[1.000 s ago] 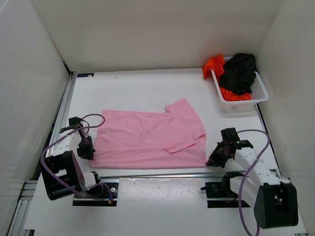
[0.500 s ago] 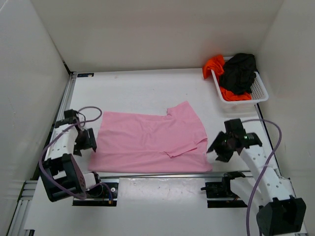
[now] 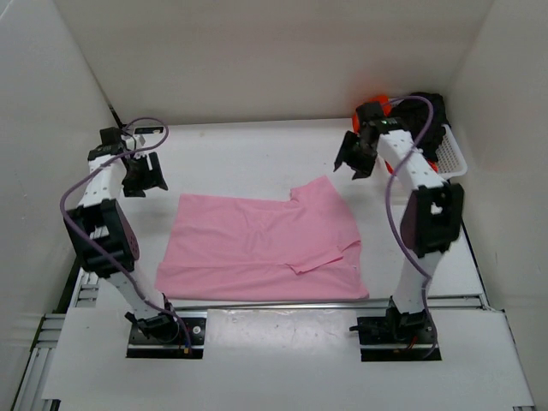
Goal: Fold and stack the t-shirts
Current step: Grap the side of the flattened tshirt furthest away from the robot with both arms
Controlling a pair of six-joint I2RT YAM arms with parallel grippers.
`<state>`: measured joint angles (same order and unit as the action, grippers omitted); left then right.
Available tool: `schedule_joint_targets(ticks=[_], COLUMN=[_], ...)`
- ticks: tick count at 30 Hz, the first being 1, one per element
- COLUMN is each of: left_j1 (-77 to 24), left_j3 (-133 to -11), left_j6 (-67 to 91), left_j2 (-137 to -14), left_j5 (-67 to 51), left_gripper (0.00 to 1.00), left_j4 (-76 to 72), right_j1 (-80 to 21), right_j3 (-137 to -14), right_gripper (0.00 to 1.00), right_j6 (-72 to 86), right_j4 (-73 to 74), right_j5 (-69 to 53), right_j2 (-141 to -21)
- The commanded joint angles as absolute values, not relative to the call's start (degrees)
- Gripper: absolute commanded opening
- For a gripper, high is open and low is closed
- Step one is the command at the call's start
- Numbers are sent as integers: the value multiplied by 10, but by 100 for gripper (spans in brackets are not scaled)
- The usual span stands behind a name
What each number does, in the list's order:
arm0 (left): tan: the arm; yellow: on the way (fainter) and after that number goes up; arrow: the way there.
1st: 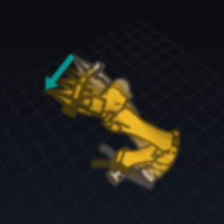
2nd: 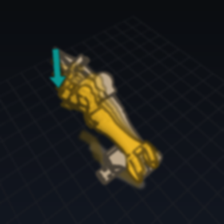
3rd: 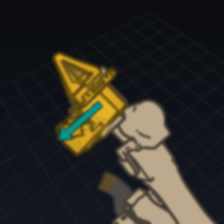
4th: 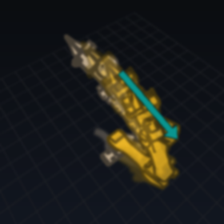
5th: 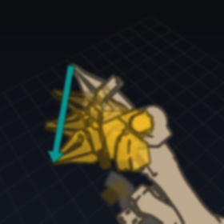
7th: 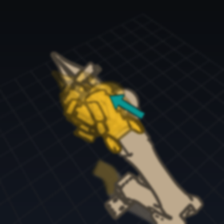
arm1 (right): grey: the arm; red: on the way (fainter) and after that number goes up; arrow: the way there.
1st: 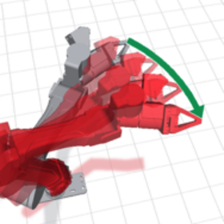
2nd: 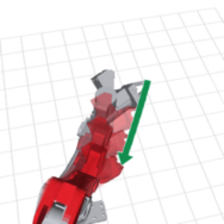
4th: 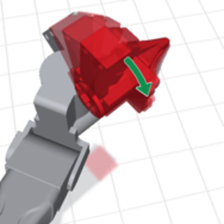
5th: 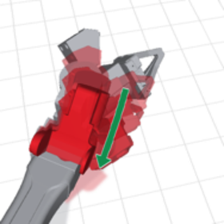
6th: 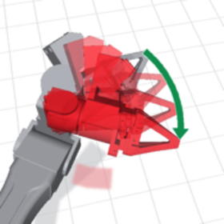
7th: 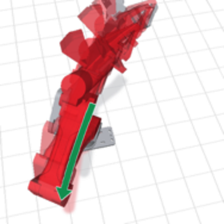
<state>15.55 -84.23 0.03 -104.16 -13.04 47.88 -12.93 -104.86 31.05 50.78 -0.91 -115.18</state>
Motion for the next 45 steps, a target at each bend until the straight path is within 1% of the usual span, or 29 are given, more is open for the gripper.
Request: schedule_joint_targets(ticks=[1, 2, 3, 4, 5, 8, 11, 14, 15, 16, 17, 18, 19, 20, 21, 22, 23, 25, 26, 27, 30, 34, 36, 37, 38, 42, 45], left_j1=[126, 118, 118, 112, 112, 112, 112, 112, 106, 106, 106, 106, 100, 95, 95, 90, 90, 83, 83, 77, 77, 77, 77, 77, 77, 77, 77], left_j3=[-898, -905, -914, -929, -937, -949, -949, -941, -941, -934, -928, -928, -923, -923, -918, -918, -918, -907, -907, -901, -890, -876, -876, -876, -876, -876, -876], left_j6=[0, 0, 0, 0, 0, 0, 0, 0, 0, 0, 0, 0, 0, 0, 0, 0, 0, 0, 0, 0, 0, 0, 0, 0, 0, 0, 0], left_j2=[-1096, -1120, -1132, -1142, -1154, -1185, -1201, -1214, -1214, -1219, -1219, -1219, -1224, -1224, -1224, -1224, -1224, -1224, -1230, -1230, -1230, -1230, -1224, -1224, -1224, -1205, -1151], left_j5=[-152, -141, -141, -132, -127, -127, -127, -127, -127, -127, -133, -133, -138, -138, -138, -138, -144, -154, -154, -154, -159, -164, -164, -164, -170, -177, -168], left_gripper=[82, 82, 82, 84, 84, 85, 86, 87, 87, 87, 87, 87, 85, 83, 80, 78, 73, 66, 62, 56, 52, 44, 34, 27, 10, 10, 10], left_j4=[463, 458, 453, 447, 446, 441, 435, 435, 435, 435, 435, 430, 430, 430, 430, 430, 430, 430, 430, 430, 430, 430, 430, 430, 430, 435, 435], right_j1=[-136, -136, -141, -142, -142, -147, -160, -174, -182, -187, -187, -187, -187, -187, -187, -187, -187, -187, -187, -187, -187, -187, -187, -187, -187, -187, -187], right_j3=[-1175, -1220, -1221, -1250, -1258, -1258, -1258, -1232, -1224, -1216, -1201, -1194, -1194, -1189, -1189, -1189, -1189, -1189, -1189, -1183, -1169, -1141, -1132, -1123, -1117, -1104, -1070], right_gripper=[66, 67, 67, 69, 70, 71, 69, 61, 53, 49, 40, 40, 30, 26, 19, 17, 15, 9, 7, 5, 2, 2, 0, 0, 0, 0, 0], right_j6=[315, 327, 335, 344, 359, 381, 386, 374, 374, 374, 374, 374, 374, 374, 374, 374, 374, 374, 374, 374, 368, 358, 358, 358, 352, 347, 347], right_j4=[523, 523, 523, 523, 509, 496, 496, 496, 496, 496, 496, 496, 496, 496, 496, 496, 496, 496, 496, 496, 490, 483, 483, 478, 478, 478, 472], right_j5=[-20, -20, -12, -5, 1, 25, 13, 8, 8, 8, 8, 8, 8, 19, 19, 25, 25, 25, 25, 25, 19, 19, 31, 31, 31, 11, 0], right_j2=[-1277, -1325, -1346, -1363, -1377, -1411, -1433, -1433, -1427, -1420, -1412, -1412, -1406, -1401, -1401, -1401, -1394, -1388, -1388, -1381, -1365, -1341, -1332, -1325, -1318, -1287, -1234])
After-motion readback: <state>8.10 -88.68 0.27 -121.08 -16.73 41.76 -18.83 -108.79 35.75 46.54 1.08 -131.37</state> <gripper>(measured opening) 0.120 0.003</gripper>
